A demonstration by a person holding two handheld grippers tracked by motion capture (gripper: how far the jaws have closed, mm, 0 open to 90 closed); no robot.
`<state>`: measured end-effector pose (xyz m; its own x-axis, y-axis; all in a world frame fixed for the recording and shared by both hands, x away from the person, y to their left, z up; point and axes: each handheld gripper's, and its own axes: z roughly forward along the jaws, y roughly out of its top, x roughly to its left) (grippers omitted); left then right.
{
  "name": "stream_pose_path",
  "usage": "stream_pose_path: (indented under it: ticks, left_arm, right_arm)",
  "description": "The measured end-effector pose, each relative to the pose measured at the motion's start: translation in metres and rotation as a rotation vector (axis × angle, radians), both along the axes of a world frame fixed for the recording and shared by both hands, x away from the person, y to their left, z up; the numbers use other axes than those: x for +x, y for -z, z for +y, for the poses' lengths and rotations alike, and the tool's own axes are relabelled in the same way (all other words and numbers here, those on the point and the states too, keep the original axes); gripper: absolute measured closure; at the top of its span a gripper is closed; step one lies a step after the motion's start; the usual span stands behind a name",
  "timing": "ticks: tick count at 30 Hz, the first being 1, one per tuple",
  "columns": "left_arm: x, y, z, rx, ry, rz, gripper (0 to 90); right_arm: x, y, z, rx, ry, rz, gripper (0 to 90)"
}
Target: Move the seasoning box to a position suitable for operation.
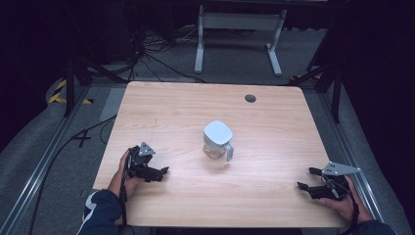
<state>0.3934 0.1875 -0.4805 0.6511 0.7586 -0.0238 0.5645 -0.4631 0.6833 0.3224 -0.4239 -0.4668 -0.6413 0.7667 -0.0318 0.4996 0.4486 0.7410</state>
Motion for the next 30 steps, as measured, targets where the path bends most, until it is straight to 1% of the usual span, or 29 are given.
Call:
stream_pose_path:
  ticks: [3,6,7,8,9,11,12,13,14,15,16,18,19,21,23,24,25,28,29,30]
  left_arm:
    - [0.000,0.000,0.000,0.000,0.000,0.000,0.0]
    - [0.001,0.000,-0.001,-0.001,0.002,-0.007,0.0]
    - [0.001,0.000,-0.003,-0.001,0.009,-0.004,0.0]
    - [0.001,0.000,-0.005,-0.004,0.003,-0.001,0.0]
    - [0.002,0.000,-0.006,-0.001,0.008,-0.007,0.0]
    - [0.002,-0.001,-0.007,0.004,0.016,0.001,0.0]
    - [0.002,-0.001,-0.007,0.003,0.016,0.001,0.0]
    - [0.003,-0.001,-0.006,0.005,0.020,-0.001,0.0]
    - [0.003,-0.001,-0.006,0.005,0.025,-0.001,0.0]
    - [0.003,0.000,-0.007,-0.003,0.036,-0.010,0.0]
    - [0.003,0.000,-0.007,0.001,0.049,-0.007,0.0]
    - [0.003,0.000,-0.008,-0.004,0.052,-0.005,0.0]
    - [0.003,0.000,-0.008,-0.002,0.054,-0.005,0.0]
    - [0.003,0.000,-0.008,-0.003,0.054,-0.005,0.0]
    - [0.003,0.000,-0.008,-0.003,0.054,-0.003,0.0]
    - [0.003,0.000,-0.008,-0.003,0.056,-0.003,0.0]
    - [0.003,0.000,-0.008,-0.004,0.057,-0.003,0.0]
    - [0.004,0.000,-0.008,-0.003,0.062,-0.007,0.0]
    - [0.004,0.000,-0.008,-0.003,0.061,-0.006,0.0]
    - [0.004,0.000,-0.008,-0.003,0.061,-0.006,0.0]
  right_arm:
    - [0.000,0.000,0.000,0.000,0.002,0.001,20.2]
    - [0.001,-0.002,0.000,-0.009,0.003,0.015,22.5]
    - [0.001,-0.003,0.000,-0.011,0.010,0.019,24.7]
    - [0.002,-0.005,0.000,-0.020,0.021,0.030,28.0]
    - [0.003,-0.006,0.001,-0.025,0.026,0.032,30.3]
    - [0.005,-0.008,0.002,-0.029,0.038,0.034,34.6]
    - [0.006,-0.009,0.002,-0.023,0.033,0.033,42.1]
    - [0.007,-0.012,0.003,0.001,0.011,0.033,48.4]
    - [0.009,-0.014,0.006,0.010,0.009,0.023,53.1]
    - [0.010,-0.017,0.008,0.015,0.006,0.020,59.1]
    - [0.012,-0.021,0.011,0.042,-0.008,0.010,65.1]
    - [0.016,-0.027,0.017,0.080,-0.041,-0.003,73.1]
    - [0.018,-0.030,0.022,0.080,-0.055,-0.010,76.5]
    - [0.022,-0.035,0.031,0.103,-0.088,-0.027,83.0]
    - [0.024,-0.039,0.040,0.114,-0.126,-0.043,89.1]
    - [0.026,-0.040,0.043,0.120,-0.145,-0.048,89.6]
    - [0.028,-0.043,0.049,0.118,-0.159,-0.060,89.9]
    - [0.033,-0.048,0.064,0.112,-0.191,-0.070,90.0]
    - [0.038,-0.053,0.076,0.108,-0.210,-0.084,90.0]
    - [0.038,-0.053,0.076,0.108,-0.210,-0.084,90.0]
